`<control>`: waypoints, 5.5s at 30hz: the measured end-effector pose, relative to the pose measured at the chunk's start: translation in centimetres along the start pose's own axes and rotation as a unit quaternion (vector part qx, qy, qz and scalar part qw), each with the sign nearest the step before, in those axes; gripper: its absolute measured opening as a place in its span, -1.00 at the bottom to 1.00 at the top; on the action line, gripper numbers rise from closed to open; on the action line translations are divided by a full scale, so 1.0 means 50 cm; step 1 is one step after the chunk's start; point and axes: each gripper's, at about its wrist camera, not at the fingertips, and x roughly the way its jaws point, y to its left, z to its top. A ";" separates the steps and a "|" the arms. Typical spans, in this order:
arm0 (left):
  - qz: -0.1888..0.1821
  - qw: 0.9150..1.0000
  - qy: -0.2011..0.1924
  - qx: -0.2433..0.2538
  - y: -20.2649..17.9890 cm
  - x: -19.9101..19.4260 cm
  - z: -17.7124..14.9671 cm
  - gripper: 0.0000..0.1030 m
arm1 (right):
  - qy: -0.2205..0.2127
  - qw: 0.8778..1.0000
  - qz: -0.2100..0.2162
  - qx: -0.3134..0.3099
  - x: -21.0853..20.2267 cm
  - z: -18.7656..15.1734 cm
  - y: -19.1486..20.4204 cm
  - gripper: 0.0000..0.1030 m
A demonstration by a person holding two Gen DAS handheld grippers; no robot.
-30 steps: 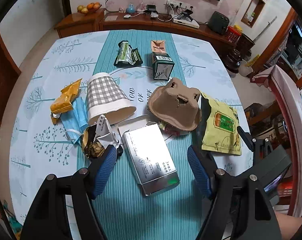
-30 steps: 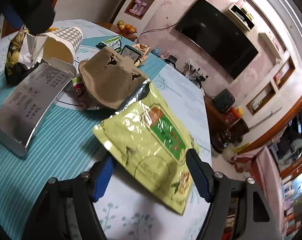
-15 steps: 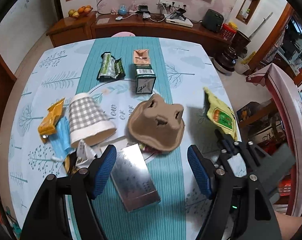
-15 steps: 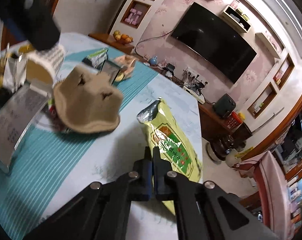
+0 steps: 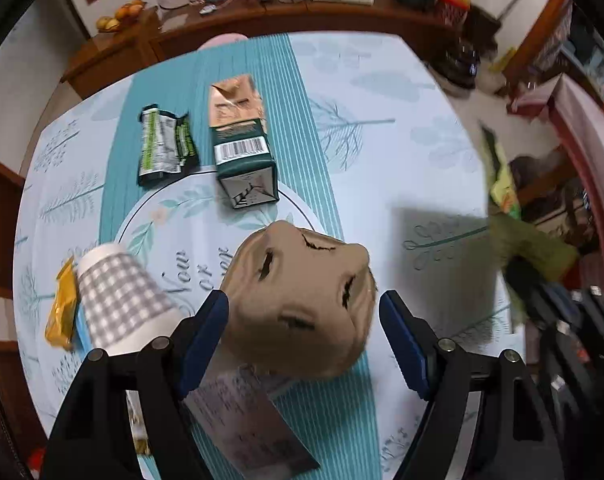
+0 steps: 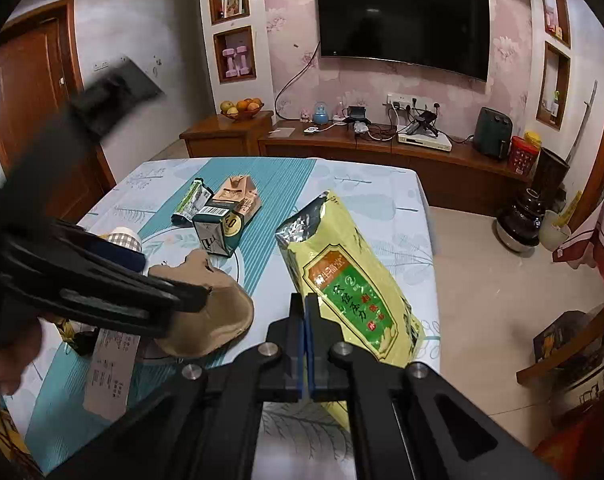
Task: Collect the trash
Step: 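Grasp the yellow-green snack bag with the right tool while the left tool grasps the brown pulp tray, then carry the snack bag and pulp tray down over the black trash bin, then open both tools to drop the bag and tray into the bin, then move both tools back over the table toward the remaining trash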
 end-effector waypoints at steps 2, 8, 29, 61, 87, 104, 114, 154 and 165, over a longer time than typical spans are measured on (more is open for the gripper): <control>0.011 1.000 0.010 0.009 -0.006 0.019 0.007 0.48 | 0.003 1.000 0.004 0.004 -0.001 -0.003 -0.003 -0.99; 0.021 1.000 0.009 0.021 -0.010 0.034 0.009 0.28 | 0.005 1.000 0.011 0.001 -0.008 -0.008 -0.004 -0.99; -0.065 0.987 -0.144 0.015 0.096 -0.348 -0.225 0.25 | -0.038 0.996 -0.002 0.075 -0.240 -0.016 0.115 -1.00; -0.144 0.975 -0.088 0.143 0.246 -0.384 -0.798 0.26 | 0.063 0.975 -0.052 0.209 -0.531 -0.437 0.564 -1.00; -0.061 0.995 -0.001 0.073 0.132 0.254 -0.951 0.27 | 0.140 0.940 -0.023 0.310 -0.092 -0.895 0.391 -0.99; -0.027 0.996 0.043 0.073 0.120 0.372 -0.948 0.45 | 0.189 0.928 -0.038 0.318 0.019 -0.968 0.369 -0.30; -0.016 0.998 0.019 0.059 0.127 0.311 -0.962 0.92 | 0.187 0.927 -0.060 0.321 -0.030 -0.974 0.361 0.00; -0.043 0.975 -0.210 0.056 0.115 -0.567 -0.923 0.92 | 0.065 0.965 -0.053 0.248 -0.657 -0.502 0.420 0.00; -0.022 0.971 -0.235 0.034 0.128 -0.625 -0.894 0.92 | 0.026 0.980 -0.039 0.193 -0.675 -0.418 0.429 0.00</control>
